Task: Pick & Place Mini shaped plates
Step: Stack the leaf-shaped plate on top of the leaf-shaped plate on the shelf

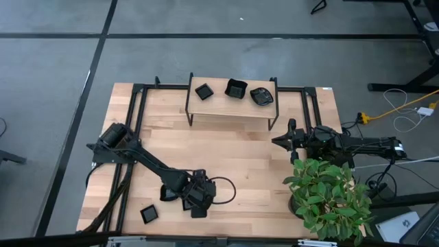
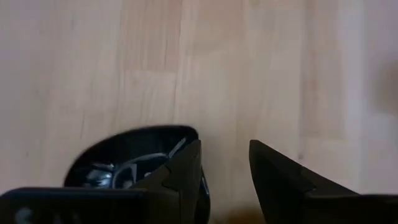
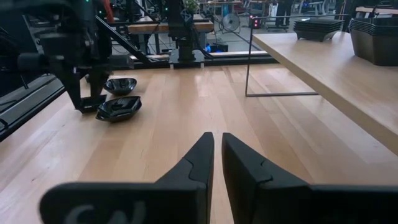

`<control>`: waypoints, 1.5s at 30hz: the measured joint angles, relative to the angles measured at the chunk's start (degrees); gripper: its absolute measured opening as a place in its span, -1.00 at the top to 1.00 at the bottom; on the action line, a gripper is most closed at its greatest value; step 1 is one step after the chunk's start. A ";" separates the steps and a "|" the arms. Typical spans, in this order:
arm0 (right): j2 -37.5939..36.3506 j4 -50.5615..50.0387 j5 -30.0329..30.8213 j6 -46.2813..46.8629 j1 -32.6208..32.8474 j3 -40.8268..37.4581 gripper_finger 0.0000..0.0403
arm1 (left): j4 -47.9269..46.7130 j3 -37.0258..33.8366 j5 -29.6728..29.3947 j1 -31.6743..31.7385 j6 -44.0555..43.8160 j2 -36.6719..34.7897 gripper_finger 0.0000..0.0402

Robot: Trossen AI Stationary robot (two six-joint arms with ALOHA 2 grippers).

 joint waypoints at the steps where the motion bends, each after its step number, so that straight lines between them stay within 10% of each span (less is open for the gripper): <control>1: 0.00 0.00 0.00 0.00 -0.02 0.00 0.83 | -0.42 0.04 -0.28 0.00 -0.46 0.65 0.35; 17: 0.00 0.00 -0.01 -0.01 -0.01 0.00 0.83 | -4.32 0.04 -3.08 0.00 -4.32 4.47 0.38; 27: 0.00 0.00 0.00 0.00 0.00 0.00 0.83 | -5.11 0.04 -5.12 0.00 -4.32 4.42 0.95; 45: 0.00 0.00 0.00 0.00 0.00 0.00 0.83 | -7.75 0.04 -5.85 1.35 -0.30 -2.82 0.99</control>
